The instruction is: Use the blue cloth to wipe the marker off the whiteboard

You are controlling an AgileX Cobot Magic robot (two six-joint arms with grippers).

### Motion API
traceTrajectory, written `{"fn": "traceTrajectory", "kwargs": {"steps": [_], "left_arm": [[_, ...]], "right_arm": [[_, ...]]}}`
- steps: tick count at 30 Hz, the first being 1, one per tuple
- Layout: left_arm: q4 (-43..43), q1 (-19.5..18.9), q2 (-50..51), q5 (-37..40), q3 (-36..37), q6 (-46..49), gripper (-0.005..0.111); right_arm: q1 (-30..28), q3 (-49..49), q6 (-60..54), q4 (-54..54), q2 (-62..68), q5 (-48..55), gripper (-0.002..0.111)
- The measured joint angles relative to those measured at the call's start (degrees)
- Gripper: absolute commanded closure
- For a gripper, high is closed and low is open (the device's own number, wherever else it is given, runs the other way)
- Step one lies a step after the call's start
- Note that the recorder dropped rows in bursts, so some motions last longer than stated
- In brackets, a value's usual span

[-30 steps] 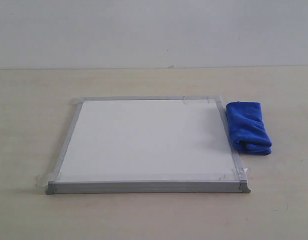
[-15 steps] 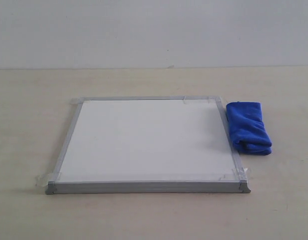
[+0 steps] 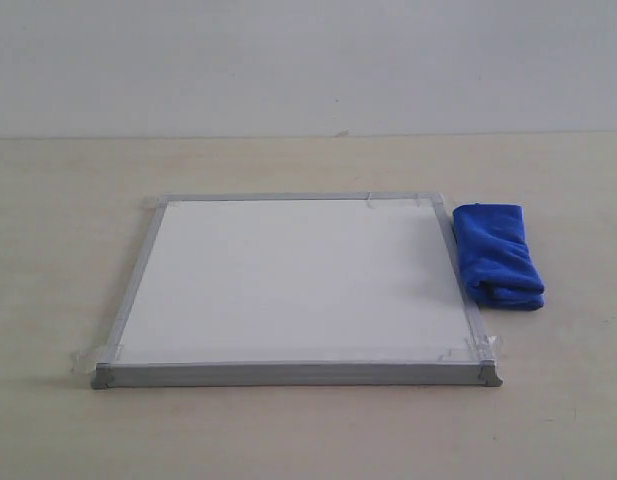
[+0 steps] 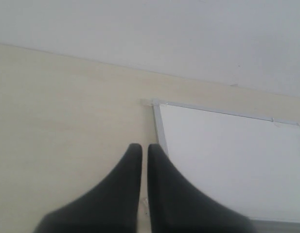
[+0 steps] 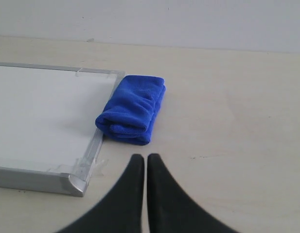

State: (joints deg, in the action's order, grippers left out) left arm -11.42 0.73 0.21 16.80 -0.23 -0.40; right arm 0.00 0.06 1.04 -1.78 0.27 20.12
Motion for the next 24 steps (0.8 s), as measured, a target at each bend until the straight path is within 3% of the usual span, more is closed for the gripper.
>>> {"fn": "traceTrajectory", "kwargs": {"steps": [24], "left_arm": [[0.0, 0.0, 0.0, 0.0, 0.0, 0.0, 0.102]], "right_arm": [[0.0, 0.0, -1.8, 1.1, 0.0, 0.0, 0.108]]}}
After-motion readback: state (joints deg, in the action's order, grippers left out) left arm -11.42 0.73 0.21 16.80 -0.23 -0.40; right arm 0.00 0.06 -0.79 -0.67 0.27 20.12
